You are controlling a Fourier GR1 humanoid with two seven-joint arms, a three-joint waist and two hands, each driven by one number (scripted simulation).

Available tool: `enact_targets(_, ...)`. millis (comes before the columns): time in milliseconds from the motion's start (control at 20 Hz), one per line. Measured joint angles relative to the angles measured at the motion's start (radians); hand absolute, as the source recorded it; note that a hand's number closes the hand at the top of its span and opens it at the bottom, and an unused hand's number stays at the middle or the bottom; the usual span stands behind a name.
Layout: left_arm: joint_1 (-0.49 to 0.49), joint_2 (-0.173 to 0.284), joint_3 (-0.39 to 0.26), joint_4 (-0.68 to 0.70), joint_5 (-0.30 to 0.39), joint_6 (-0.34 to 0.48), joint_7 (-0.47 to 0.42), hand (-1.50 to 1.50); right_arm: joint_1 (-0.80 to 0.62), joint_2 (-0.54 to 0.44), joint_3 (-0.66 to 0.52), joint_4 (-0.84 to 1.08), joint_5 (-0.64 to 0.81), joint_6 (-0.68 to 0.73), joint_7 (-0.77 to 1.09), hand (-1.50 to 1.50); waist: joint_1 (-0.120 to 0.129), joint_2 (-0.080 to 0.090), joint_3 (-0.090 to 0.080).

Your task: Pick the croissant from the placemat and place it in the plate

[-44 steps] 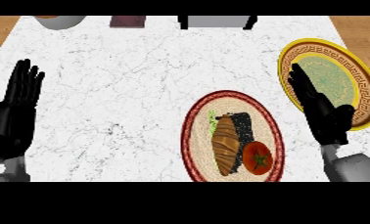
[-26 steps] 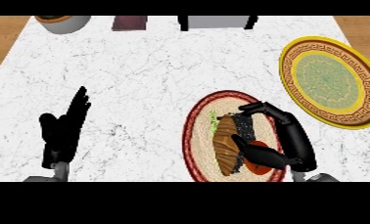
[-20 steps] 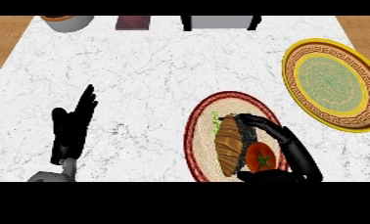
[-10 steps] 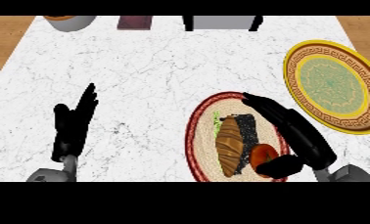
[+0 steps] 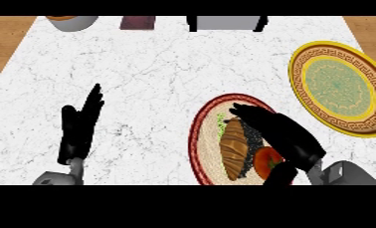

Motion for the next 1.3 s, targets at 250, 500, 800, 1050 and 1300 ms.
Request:
enact_targets(250,-0.01,-0.021,0.025,0.027,-0.011,-0.02,-0.016,0.0,0.006,0.071,-0.028,0.035,0.051,0.089,0.036,-1.5,-0.002,0.001,0.0)
enact_targets(500,-0.001,-0.03,0.051,0.032,-0.026,-0.046,-0.03,0.0,-0.021,0.156,-0.074,0.103,0.109,0.171,0.031,-1.5,-0.001,0.001,0.001)
enact_targets(800,0.016,-0.046,0.07,0.003,-0.05,-0.067,-0.007,0.0,-0.003,0.252,-0.102,0.164,0.209,0.215,-0.007,-1.5,-0.002,0.001,0.001)
enact_targets(1050,0.017,-0.056,0.087,-0.023,-0.069,-0.087,0.019,0.0,0.026,0.284,-0.154,0.198,0.266,0.25,-0.067,-1.5,-0.002,0.001,0.001)
enact_targets(1300,0.042,-0.079,0.098,-0.031,-0.084,-0.102,0.002,0.0,0.039,0.336,-0.177,0.252,0.34,0.256,-0.105,-1.5,-0.002,0.001,0.001)
